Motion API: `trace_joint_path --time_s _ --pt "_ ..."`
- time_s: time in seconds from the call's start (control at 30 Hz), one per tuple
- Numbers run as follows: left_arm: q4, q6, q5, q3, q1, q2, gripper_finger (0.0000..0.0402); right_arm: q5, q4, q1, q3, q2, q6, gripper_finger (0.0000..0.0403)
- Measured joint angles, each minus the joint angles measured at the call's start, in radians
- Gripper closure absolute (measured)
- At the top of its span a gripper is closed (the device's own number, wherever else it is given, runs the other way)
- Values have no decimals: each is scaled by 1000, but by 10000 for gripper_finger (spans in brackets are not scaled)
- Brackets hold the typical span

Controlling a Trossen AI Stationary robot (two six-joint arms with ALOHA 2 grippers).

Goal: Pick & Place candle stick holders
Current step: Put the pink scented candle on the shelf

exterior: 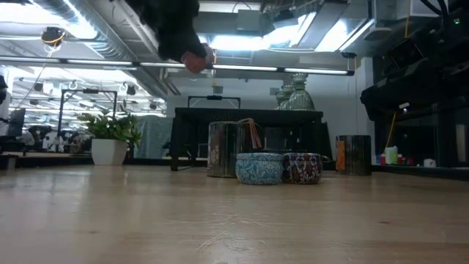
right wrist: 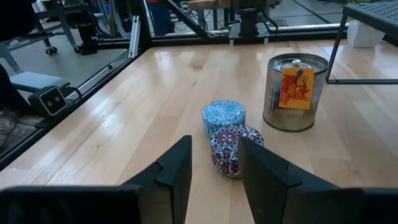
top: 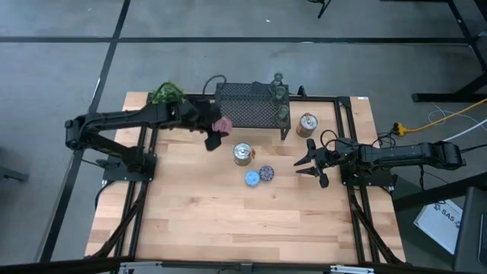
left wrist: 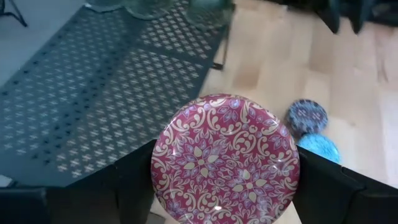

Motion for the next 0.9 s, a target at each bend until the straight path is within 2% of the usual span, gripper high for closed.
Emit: trace_joint_path --time_s 0.17,0.27,0.43,0.63,0.9 --pt "13 13 6 4 70 34 109 0 0 0 0 0 0 271" --pt "-32 43 7 57 102 82 109 0 0 0 0 0 0 271" --pt "-141 113 1 237 141 208 107 0 0 0 0 0 0 271" --pt "-303 114 -79 464 210 378 106 0 0 0 0 0 0 271" --pt "-410 132 18 686 334 552 104 0 0 0 0 0 0 271"
